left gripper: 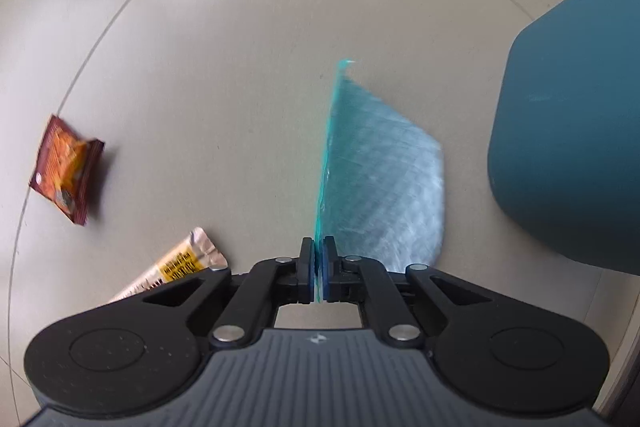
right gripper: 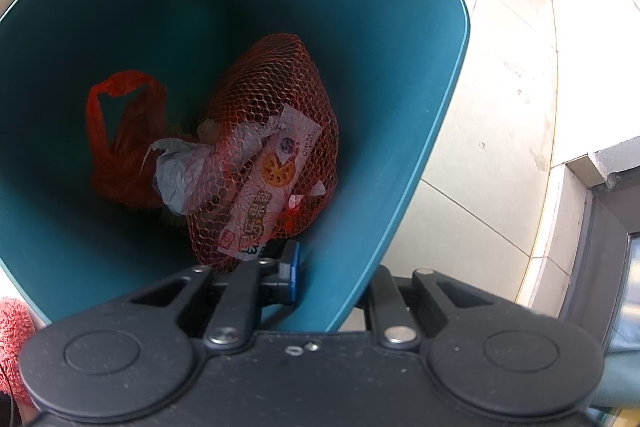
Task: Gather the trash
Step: 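Close the left tool on the bubble-wrap edge and lift it, then carry the bubble wrap into the wastebasket with the left tool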
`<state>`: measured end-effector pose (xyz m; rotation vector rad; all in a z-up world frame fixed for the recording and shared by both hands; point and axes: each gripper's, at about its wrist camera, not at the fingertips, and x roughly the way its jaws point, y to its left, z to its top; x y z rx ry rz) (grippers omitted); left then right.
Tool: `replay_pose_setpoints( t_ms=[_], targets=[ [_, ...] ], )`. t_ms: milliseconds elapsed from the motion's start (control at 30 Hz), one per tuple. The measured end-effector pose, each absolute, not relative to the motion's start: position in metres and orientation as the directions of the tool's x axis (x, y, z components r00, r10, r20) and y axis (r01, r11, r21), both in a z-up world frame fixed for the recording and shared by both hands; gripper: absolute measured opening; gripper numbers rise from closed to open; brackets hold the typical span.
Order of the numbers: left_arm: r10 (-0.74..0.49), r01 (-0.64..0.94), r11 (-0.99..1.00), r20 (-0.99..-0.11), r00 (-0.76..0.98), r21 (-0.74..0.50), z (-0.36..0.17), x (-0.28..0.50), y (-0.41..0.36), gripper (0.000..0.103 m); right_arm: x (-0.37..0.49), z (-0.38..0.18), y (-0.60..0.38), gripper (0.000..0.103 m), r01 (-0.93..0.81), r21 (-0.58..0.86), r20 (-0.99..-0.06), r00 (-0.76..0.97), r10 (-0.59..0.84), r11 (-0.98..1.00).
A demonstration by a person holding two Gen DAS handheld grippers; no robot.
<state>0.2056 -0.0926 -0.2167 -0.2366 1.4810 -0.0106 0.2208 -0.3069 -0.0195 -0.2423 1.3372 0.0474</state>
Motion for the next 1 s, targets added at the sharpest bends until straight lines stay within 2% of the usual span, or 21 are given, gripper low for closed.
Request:
replay_pose_setpoints(
  t_ms=[500,1000],
  targets=[
    [-0.076,0.122,0.991,-0.976,0.206,-0.051,-0.083,0.204,-0.102,0.002,0.221,-0.019,-0.307,0.013,-0.168,-0.144,-0.967,0.235,-0.103,0.975],
    [-0.167,0.300,0.954,-0.871,0.462,-0.024,0.117,0.228,-0.144,0.002,0.221,-0.019,-0.307,0.014,-0.163,-0.141,-0.967,0.235,-0.100,0.977]
  ],
)
